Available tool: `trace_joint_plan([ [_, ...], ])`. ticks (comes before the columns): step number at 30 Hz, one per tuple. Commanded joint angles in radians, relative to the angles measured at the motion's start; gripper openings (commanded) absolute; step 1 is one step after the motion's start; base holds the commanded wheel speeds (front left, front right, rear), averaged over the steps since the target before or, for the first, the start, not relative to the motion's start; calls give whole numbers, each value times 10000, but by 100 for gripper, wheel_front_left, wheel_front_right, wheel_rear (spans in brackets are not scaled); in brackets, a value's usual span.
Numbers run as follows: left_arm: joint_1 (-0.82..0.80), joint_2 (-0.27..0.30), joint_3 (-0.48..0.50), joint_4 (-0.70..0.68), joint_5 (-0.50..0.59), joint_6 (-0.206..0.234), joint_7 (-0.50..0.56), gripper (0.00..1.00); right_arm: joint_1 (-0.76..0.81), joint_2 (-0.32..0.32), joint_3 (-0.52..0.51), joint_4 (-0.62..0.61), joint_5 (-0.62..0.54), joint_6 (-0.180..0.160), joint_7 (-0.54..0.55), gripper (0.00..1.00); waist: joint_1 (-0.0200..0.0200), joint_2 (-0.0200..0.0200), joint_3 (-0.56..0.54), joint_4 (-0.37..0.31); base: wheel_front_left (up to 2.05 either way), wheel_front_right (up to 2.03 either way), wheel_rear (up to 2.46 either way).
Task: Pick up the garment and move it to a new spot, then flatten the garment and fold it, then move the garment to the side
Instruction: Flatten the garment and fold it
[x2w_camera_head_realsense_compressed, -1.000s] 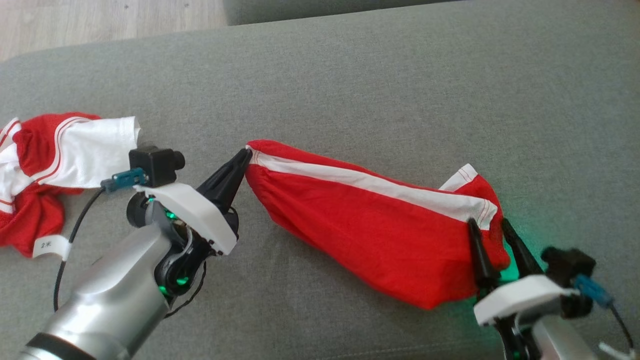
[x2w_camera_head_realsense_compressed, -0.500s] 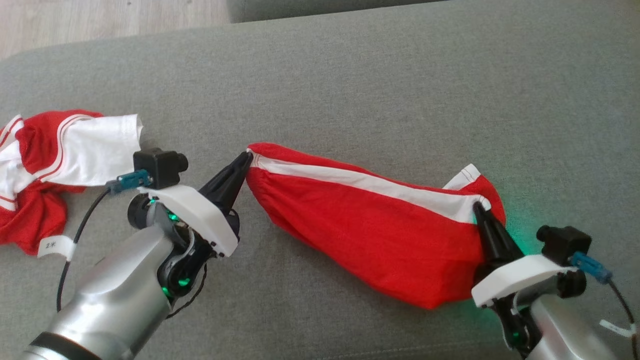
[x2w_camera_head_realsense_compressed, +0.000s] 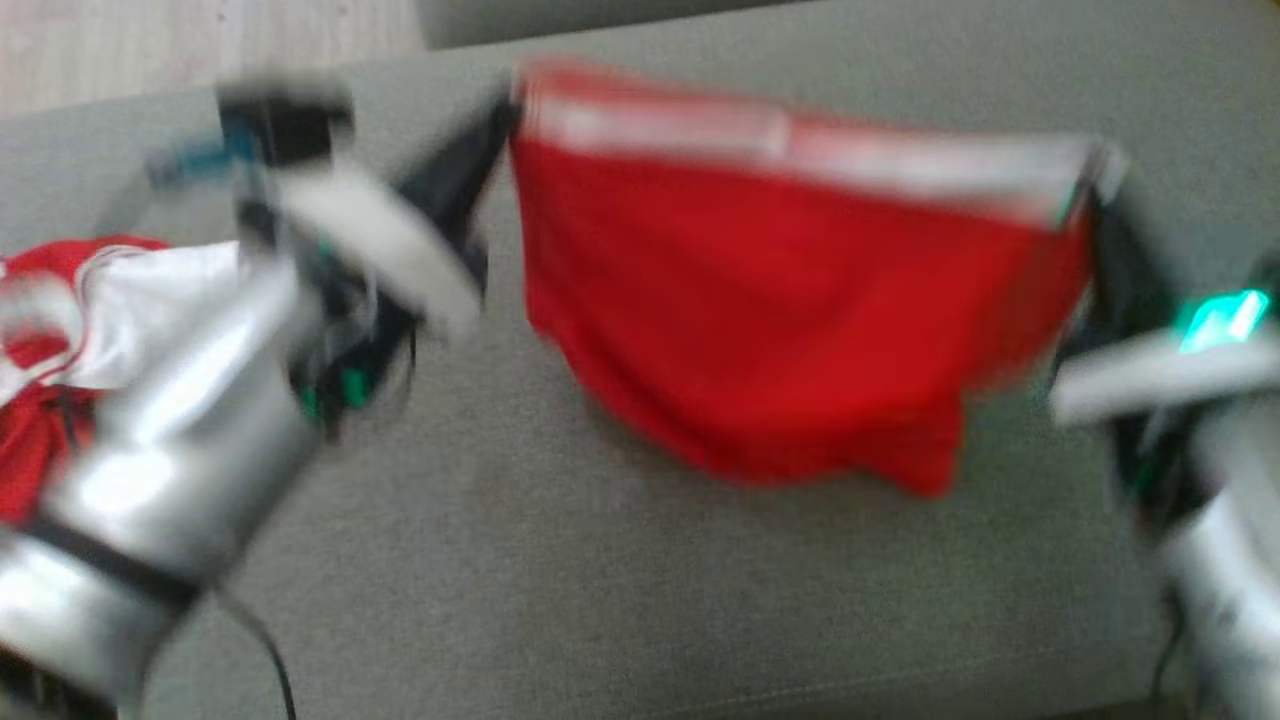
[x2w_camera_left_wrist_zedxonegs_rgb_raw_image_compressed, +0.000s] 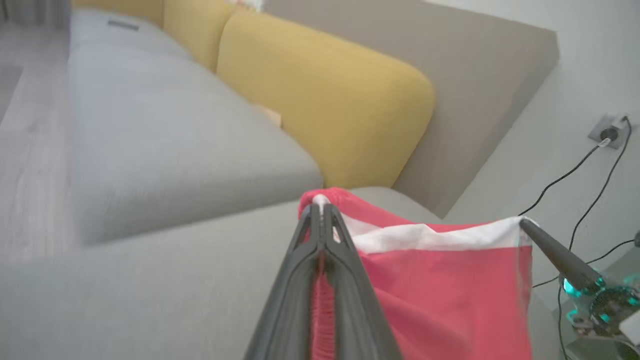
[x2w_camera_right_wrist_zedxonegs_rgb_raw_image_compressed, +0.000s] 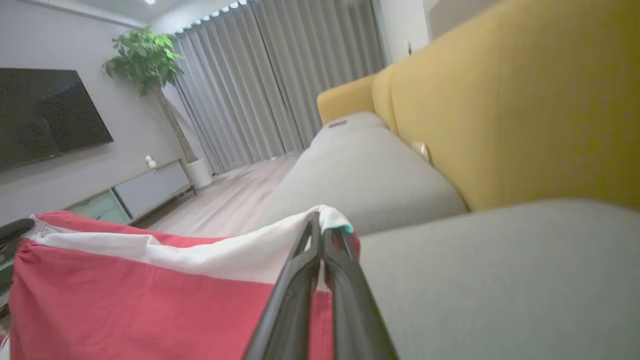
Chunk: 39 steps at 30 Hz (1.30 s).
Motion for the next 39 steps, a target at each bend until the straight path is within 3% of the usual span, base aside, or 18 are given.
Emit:
trace_joint_plan([
  [1, -1006, 219, 566, -291, 100, -43, 13, 0, -989, -284, 41, -469, 63, 77, 79, 0, 0, 0, 254, -170, 0, 0, 0],
  [6, -3683, -248, 824, 323, 695, -114, 191, 0, -4444, -799, -359, -117, 256, 77, 848, 0, 0, 0, 1285, -578, 0, 0, 0],
  [11, -6286, -897, 1717, 1655, 1341, -129, -718, 0, -7712, -1114, -717, 730, -91, 77, 476, 0, 0, 0, 2411, -809, 0, 0, 0],
  [14, -7098, -1241, 2296, 2045, 1694, -165, -877, 0, -8883, -1276, -608, 831, -309, 77, 139, 0, 0, 0, 2957, -892, 0, 0, 0],
  [17, -6930, -1515, 2827, 1975, 1949, -214, -890, 0, -9082, -1414, -398, 718, -222, 77, -66, 0, 0, 0, 3313, -896, 0, 0, 0],
  [23, -4695, -1404, 2490, 1445, 2356, -234, -894, 0, -7247, -1493, 14, 395, 234, 77, -291, 0, 0, 0, 3676, -908, 0, 0, 0],
  [28, -1377, -1043, 2371, -57, 2875, -236, -895, 0, -4112, -1595, -106, -255, 753, 77, -363, 0, 0, 0, 3378, -704, 0, 0, 0],
  [32, 950, -911, 2486, -1011, 3545, -236, -896, 0, -1770, -1693, -696, -1288, 724, 77, -414, 0, 0, 0, 2755, -513, 0, 0, 0],
  [39, 4182, -1206, 3057, -2090, 4472, -237, -896, 0, 2414, -999, -2200, -3428, 374, 77, -243, 0, 0, 0, 1545, -232, 0, 0, 0],
])
